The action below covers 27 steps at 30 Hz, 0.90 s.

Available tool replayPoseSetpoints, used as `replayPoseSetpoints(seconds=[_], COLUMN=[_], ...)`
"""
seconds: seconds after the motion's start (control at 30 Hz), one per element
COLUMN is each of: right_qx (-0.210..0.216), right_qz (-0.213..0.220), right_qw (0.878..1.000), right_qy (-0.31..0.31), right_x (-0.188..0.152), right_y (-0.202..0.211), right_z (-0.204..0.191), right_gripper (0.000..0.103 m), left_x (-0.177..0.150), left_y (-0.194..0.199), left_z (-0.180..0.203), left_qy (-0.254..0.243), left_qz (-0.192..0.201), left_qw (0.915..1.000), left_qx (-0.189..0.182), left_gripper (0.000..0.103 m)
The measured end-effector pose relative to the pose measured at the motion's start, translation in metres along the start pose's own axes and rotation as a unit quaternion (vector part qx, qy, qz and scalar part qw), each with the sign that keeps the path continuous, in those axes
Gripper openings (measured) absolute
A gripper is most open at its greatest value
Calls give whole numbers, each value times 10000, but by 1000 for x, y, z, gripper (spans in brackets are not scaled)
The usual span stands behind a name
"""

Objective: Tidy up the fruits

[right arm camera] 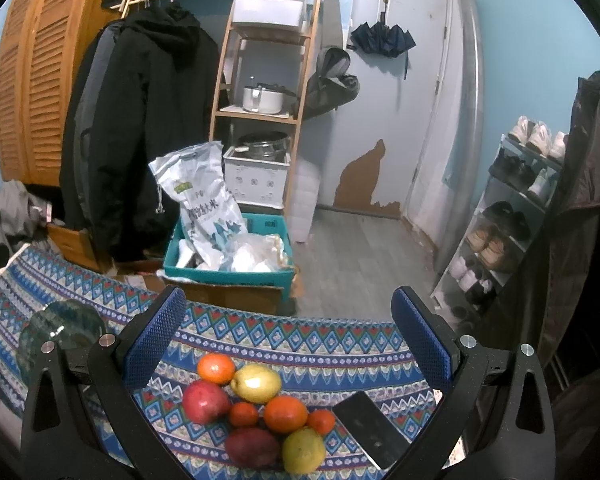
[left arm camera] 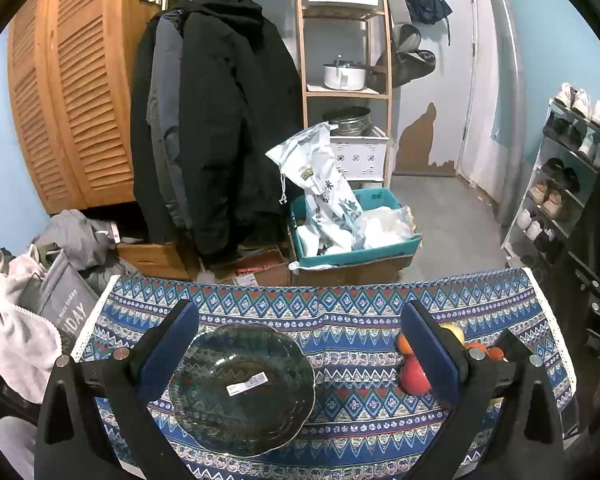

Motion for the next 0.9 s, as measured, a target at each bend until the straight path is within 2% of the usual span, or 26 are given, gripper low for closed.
replayPoseSetpoints(seconds=[0.9], right_qx=[55], right_qz=[-102], right_qw=[9999], right_qy=[-61], right_x=[-2], right_y=[-2], right_z=[0], right_gripper=[101], left_x=[-2], left_y=[5], left_z=[2], left_qy=[1], left_qz=[16], left_qw=[10000], left_qx=[-21], left_gripper=[102])
Point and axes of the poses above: each gripper's, at about its wrist camera, not at the fingertips, and y roughly against the way its jaws point, z to its right, x to its top, the point moved 7 cm from there along -y, roughly the way its jaws point, and after that the axes turned 8 degrees about y, right-handed, at the moved point
